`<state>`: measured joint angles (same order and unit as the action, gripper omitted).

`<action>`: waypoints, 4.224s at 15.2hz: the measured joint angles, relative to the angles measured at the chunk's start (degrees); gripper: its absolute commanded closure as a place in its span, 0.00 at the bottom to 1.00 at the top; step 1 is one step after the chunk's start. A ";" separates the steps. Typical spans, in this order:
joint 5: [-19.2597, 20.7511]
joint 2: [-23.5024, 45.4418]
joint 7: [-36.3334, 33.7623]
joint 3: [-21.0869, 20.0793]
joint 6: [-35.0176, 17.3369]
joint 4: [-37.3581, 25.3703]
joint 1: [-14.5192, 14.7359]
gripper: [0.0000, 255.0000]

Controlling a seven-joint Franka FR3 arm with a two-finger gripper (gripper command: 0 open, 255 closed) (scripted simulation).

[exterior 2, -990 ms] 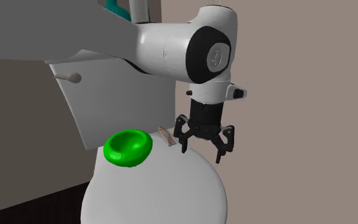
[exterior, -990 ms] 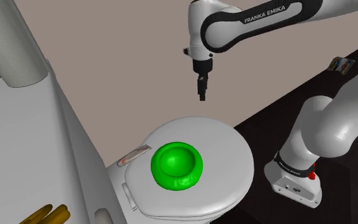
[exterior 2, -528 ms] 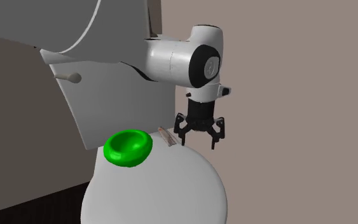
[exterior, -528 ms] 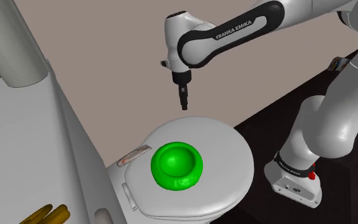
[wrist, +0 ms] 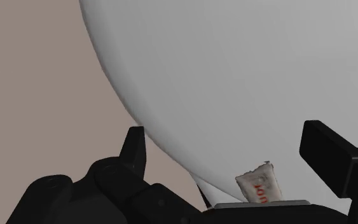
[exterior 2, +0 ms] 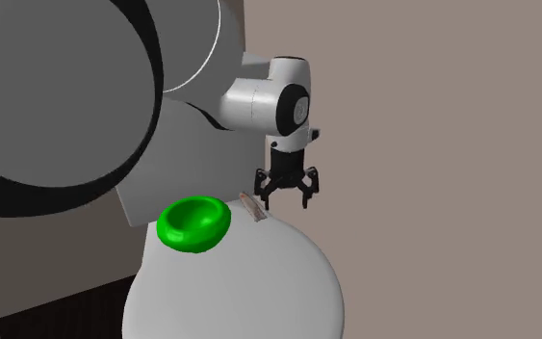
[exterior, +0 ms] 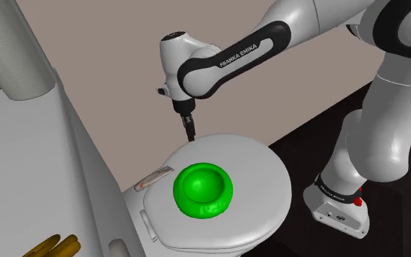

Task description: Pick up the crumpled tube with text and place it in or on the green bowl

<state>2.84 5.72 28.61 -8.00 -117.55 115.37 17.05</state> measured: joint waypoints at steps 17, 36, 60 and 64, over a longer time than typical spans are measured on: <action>6.52 20.76 9.39 -6.35 -6.64 -16.62 8.36 0.00; 7.32 23.00 8.95 -5.97 -9.99 -15.49 8.64 1.00; 4.88 16.17 10.75 -7.15 2.37 -21.26 7.95 1.00; 4.59 15.44 10.88 -7.32 5.08 -23.26 8.04 1.00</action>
<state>7.43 21.17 39.50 -15.32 -112.47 92.11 25.09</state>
